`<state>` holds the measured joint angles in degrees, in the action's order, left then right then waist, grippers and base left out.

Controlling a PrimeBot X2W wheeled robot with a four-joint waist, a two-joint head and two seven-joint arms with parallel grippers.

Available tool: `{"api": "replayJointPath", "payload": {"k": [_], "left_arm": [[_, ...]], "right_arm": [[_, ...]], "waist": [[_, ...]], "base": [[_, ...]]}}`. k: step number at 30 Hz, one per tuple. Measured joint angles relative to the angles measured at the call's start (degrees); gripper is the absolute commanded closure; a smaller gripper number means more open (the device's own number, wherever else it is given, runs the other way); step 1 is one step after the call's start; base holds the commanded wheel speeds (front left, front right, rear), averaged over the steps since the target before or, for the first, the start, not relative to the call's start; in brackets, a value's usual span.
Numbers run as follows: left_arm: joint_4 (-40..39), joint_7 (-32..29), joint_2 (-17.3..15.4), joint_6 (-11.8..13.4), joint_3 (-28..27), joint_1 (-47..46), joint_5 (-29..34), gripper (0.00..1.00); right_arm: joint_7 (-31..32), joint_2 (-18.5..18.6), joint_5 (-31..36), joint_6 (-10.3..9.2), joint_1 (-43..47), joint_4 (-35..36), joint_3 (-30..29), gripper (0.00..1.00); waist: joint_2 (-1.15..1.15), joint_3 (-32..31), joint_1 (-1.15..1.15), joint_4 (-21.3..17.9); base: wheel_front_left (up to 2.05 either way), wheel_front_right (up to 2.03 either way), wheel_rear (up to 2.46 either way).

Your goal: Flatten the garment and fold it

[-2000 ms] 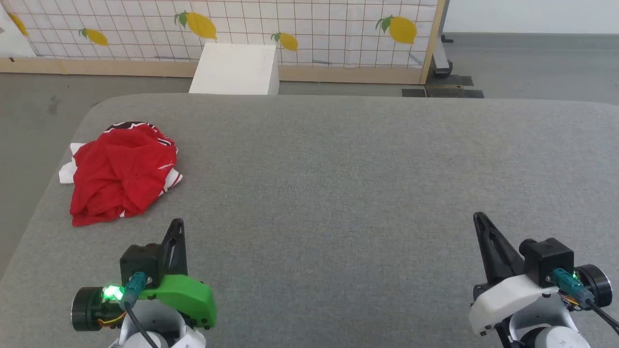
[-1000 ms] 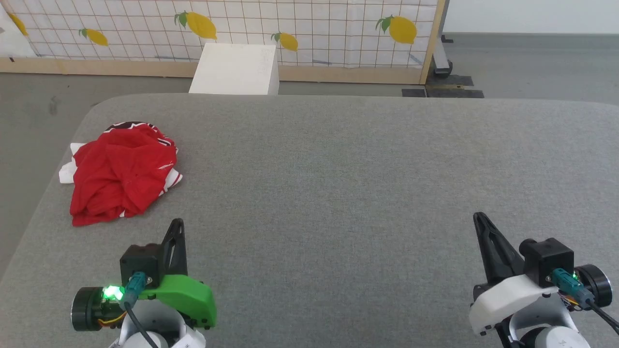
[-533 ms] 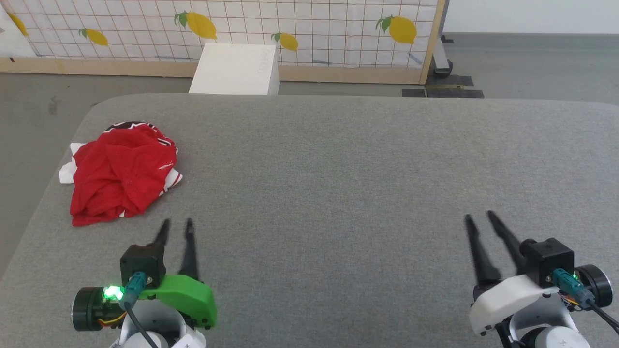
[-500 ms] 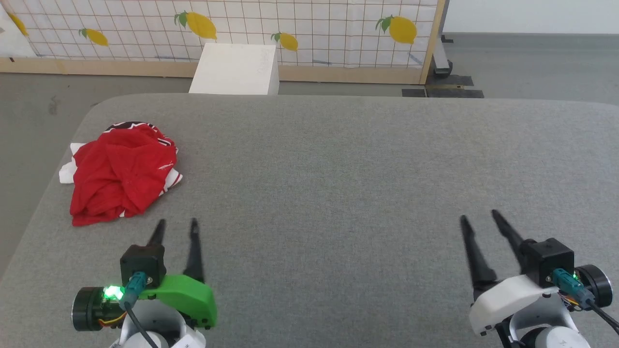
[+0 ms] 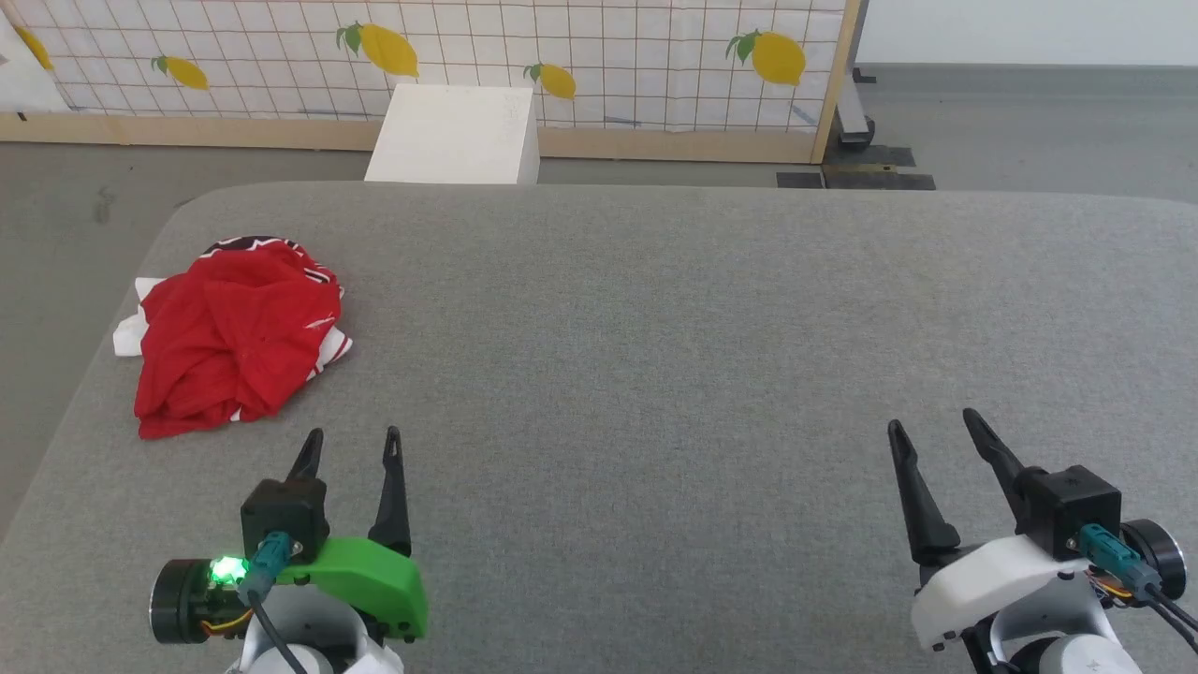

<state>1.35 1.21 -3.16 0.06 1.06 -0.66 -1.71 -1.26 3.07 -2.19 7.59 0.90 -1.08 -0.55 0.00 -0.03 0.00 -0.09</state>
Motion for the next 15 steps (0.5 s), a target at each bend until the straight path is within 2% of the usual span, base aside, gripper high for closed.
{"api": "replayJointPath", "payload": {"k": [15], "left_arm": [[1.5,1.9,0.0,0.0,0.9,0.0,-0.9,0.00]], "right_arm": [[-1.7,0.0,-2.0,0.00,0.0,-1.1,-1.2,0.00]], "waist": [[0.00,-0.2,0.00,-0.1]], "base": [[0.00,0.00,0.00]]}}
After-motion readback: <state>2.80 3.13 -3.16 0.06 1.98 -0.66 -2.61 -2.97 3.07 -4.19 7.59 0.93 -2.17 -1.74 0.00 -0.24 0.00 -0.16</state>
